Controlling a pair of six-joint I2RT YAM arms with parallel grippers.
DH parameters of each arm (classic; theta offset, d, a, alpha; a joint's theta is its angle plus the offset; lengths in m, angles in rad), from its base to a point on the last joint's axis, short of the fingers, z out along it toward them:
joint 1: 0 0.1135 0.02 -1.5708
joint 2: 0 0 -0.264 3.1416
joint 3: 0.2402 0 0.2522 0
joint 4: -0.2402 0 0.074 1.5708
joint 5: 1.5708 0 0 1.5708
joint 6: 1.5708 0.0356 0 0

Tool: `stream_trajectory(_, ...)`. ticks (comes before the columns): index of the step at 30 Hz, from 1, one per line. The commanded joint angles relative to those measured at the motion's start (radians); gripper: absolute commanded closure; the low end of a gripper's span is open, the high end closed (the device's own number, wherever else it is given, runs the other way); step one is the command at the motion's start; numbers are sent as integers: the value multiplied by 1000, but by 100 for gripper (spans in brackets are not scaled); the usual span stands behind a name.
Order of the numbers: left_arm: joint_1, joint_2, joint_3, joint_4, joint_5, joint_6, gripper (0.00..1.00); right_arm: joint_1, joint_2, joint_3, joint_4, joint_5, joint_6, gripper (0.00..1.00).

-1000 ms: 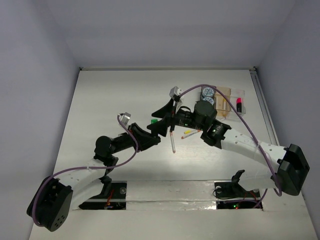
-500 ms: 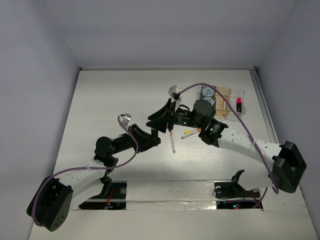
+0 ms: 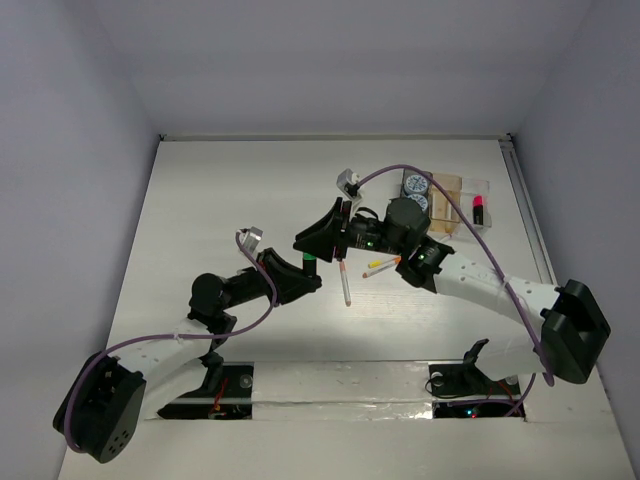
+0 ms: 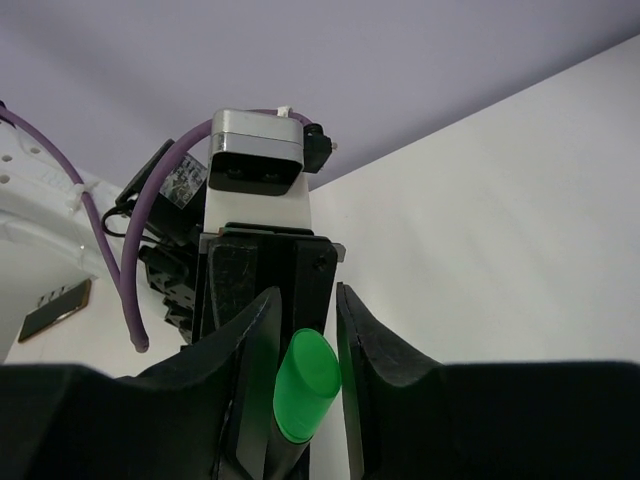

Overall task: Sort the stationery into containers
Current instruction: Close the pen cap on the pen.

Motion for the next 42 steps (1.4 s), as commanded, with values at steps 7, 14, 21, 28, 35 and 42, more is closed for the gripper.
stream_trajectory(7, -5, -27, 16, 229, 3, 21, 100, -5, 21, 32, 80, -43, 33, 67)
stream_trajectory(14, -5, -26, 27, 231, -12, 20, 100, -5, 22, 20, 103, -76, 53, 100)
stream_trajectory(21, 9, -42, 78, 176, -60, 41, 100, -5, 21, -38, 136, -129, 91, 100)
stream_trajectory(28, 40, -23, 188, 229, -37, 5, 100, 4, 11, -171, 352, -184, 163, 100)
stream_trajectory(35, 51, 115, 210, 574, 0, -212, 100, 24, 87, -164, 506, -266, 228, 100)
stream_trajectory(42, 126, 34, 242, 446, -5, -170, 100, 64, 33, -202, 359, -217, 147, 100)
